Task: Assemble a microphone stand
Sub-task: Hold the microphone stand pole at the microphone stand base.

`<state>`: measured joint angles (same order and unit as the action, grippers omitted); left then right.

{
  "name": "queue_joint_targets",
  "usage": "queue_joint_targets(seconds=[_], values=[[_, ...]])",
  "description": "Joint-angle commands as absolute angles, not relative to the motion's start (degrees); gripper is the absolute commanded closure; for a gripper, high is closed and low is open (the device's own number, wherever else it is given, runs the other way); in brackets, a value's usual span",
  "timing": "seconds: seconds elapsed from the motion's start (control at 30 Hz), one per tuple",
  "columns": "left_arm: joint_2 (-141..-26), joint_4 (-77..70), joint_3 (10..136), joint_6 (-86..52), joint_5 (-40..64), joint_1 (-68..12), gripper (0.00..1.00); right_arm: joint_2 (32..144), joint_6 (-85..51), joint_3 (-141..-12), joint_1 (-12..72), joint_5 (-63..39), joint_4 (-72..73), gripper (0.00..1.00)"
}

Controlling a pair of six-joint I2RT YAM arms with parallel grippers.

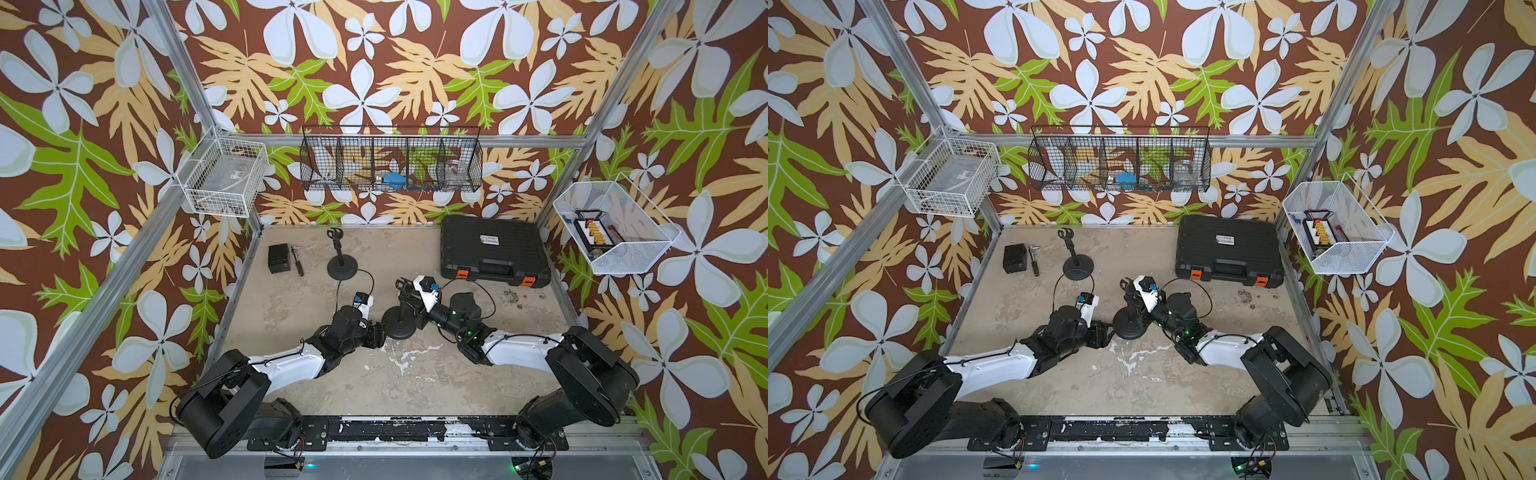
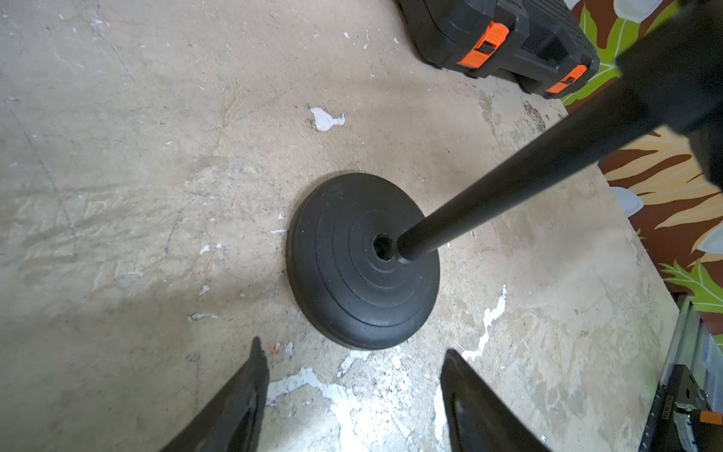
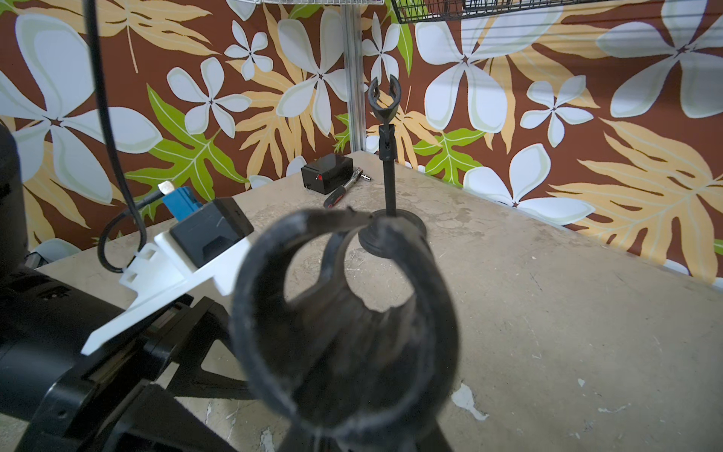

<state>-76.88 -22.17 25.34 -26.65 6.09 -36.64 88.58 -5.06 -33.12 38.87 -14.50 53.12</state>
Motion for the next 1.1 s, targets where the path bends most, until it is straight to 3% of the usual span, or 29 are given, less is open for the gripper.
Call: queue_joint_targets(seconds=[0.0,1.07], values=[[-76.6,-24.1,25.4,-26.5,6.2,-36.7,0.29,89.0,-4.2,-33.2,38.9,-13.7,56.9,0.98],[-76.8,-26.8,24.3,-24.6,5.3,-36.7,0.30,94.0,-5.3,-30.1,38.9,-14.2,64.3,0.98]])
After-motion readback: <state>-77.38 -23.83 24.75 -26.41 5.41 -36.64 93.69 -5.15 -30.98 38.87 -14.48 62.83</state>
